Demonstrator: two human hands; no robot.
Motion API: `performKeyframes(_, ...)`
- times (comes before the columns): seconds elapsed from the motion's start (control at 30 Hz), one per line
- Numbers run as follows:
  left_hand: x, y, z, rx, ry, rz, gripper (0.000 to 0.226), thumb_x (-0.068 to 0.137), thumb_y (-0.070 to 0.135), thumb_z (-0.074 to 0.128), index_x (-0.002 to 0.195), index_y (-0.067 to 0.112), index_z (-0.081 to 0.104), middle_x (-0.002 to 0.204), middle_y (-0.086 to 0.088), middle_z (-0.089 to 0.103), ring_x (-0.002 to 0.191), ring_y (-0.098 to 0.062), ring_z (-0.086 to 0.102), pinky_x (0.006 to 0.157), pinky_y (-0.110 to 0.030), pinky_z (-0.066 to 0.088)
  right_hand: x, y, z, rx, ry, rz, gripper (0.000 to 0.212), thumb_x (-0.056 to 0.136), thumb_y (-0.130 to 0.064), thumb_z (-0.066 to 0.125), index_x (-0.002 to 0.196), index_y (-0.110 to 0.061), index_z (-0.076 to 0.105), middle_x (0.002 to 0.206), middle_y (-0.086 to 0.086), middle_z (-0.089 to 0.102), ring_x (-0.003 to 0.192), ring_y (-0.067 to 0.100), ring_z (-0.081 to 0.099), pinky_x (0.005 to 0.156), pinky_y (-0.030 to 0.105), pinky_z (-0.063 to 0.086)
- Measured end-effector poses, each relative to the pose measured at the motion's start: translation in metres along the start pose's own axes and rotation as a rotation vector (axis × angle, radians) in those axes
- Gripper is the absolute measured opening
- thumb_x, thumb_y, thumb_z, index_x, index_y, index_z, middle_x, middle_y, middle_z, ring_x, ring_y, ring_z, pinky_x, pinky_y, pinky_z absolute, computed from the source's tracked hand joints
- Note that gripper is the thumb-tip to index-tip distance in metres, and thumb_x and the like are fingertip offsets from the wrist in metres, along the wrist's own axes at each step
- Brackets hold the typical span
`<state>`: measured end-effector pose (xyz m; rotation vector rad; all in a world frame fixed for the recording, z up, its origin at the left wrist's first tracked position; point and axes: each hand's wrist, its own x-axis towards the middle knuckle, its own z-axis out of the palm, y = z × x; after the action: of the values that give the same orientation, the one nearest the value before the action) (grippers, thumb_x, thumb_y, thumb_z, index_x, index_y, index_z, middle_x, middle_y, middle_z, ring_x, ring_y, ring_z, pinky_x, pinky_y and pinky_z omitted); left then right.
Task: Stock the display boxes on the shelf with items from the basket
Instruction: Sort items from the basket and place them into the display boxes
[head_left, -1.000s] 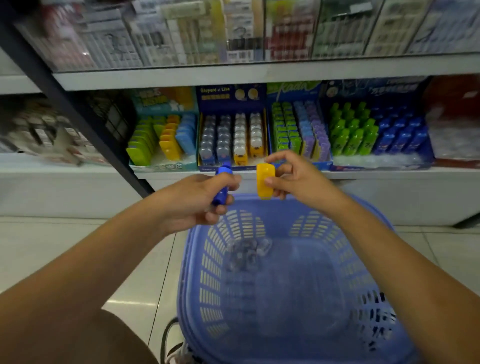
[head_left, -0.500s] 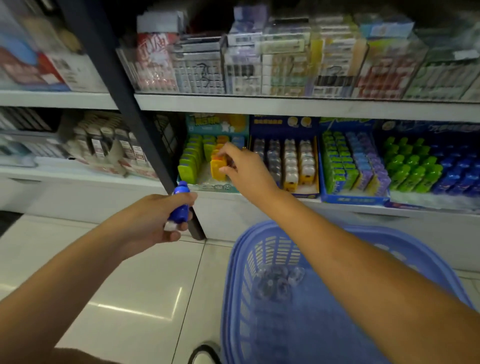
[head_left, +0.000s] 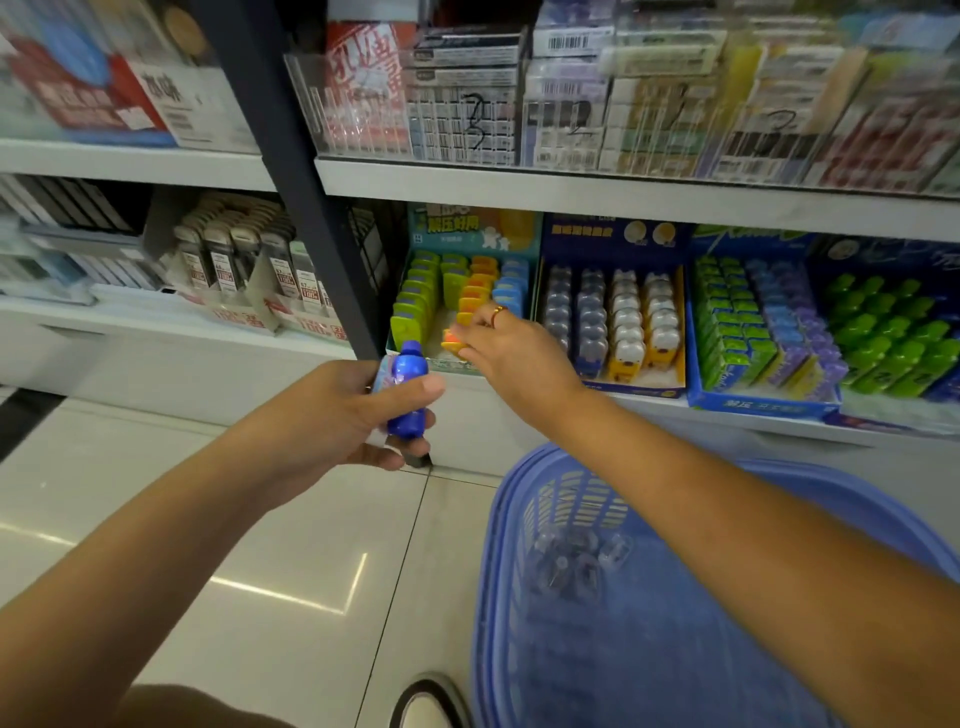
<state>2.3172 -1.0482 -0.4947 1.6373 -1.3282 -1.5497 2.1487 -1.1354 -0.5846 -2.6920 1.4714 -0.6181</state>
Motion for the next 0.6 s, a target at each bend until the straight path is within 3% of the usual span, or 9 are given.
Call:
performKeyframes(0.1,-0.003,0.000,0.006,0.113,-0.035,0.055,0.051,0.061,0.057,0.063,0.085,0.012,0.063,0.062,0.004,0.065,0.051,-0.008,0.056,0.043,-0.016,0.043,-0.001,0.006,-0.004,0.162,0.110,0.124,0.022,0.090,-0.009,0.059,0.110,-0.003,0.065,0.108,0.019,0.062,0.094,0.033,0.061,0.080,0.040,0.052)
performKeyframes(0.2,-0.002,-0.001,0.010,0.154,-0.036,0.081,0.051,0.063,0.059,0.059,0.083,0.013,0.062,0.060,0.004,0.065,0.049,-0.007,0.054,0.043,-0.015,0.042,0.009,0.020,-0.015,0.242,-0.055,0.234,0.028,0.091,-0.020,0.060,0.114,-0.006,0.065,0.115,0.017,0.063,0.105,0.029,0.058,0.091,0.035,0.044)
performKeyframes(0.4,0.007,-0.003,0.010,0.081,-0.010,0.057,0.045,0.068,0.050,0.062,0.094,0.013,0.063,0.068,0.005,0.068,0.054,-0.006,0.057,0.047,-0.016,0.045,0.027,0.014,-0.026,-0.031,-0.243,0.109,0.026,0.093,-0.013,0.051,0.112,0.000,0.064,0.113,0.019,0.062,0.107,0.032,0.056,0.089,0.038,0.044)
performKeyframes(0.5,0.011,-0.003,0.010,0.045,-0.017,0.019,0.049,0.065,0.047,0.066,0.101,0.013,0.063,0.078,0.001,0.069,0.059,-0.006,0.061,0.049,-0.016,0.047,0.018,0.003,-0.024,-0.294,-0.240,0.008,0.035,0.092,0.002,0.043,0.126,-0.001,0.053,0.120,0.018,0.056,0.107,0.033,0.057,0.080,0.038,0.046)
performKeyframes(0.6,0.016,-0.005,0.014,0.053,-0.021,-0.007,0.038,0.074,0.039,0.069,0.101,0.012,0.062,0.081,-0.002,0.070,0.060,-0.006,0.063,0.050,-0.015,0.048,0.011,-0.004,-0.023,-0.345,-0.204,-0.012,0.036,0.089,0.007,0.044,0.125,0.003,0.048,0.120,0.020,0.052,0.103,0.036,0.056,0.070,0.040,0.044)
